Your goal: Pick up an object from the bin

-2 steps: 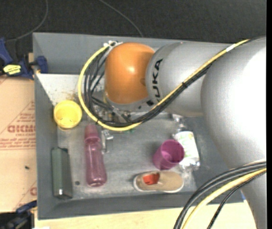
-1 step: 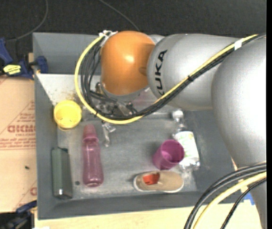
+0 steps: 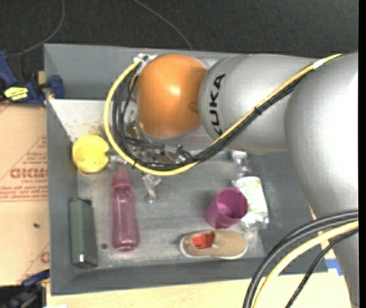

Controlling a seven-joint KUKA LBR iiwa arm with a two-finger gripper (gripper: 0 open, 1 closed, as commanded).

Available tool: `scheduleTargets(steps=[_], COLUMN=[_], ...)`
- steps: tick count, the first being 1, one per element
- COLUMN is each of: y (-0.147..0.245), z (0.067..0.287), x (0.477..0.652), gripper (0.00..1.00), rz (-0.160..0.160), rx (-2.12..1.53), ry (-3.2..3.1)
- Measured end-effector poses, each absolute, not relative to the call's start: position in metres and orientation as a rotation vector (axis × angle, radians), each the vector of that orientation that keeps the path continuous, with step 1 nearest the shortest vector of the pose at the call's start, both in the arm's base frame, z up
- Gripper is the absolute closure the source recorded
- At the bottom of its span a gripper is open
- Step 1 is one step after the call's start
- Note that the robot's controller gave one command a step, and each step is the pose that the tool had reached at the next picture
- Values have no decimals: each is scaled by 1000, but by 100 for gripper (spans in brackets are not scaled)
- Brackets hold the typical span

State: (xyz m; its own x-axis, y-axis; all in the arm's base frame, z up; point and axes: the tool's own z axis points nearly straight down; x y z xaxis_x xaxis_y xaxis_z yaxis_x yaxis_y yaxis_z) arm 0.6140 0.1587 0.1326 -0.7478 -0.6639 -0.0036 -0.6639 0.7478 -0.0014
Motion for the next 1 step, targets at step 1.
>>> scheduleTargets(steps=[1], y=[170], z=[70], x=[623], gripper=[0], rz=[-3], rx=[-1513], ry=[2740])
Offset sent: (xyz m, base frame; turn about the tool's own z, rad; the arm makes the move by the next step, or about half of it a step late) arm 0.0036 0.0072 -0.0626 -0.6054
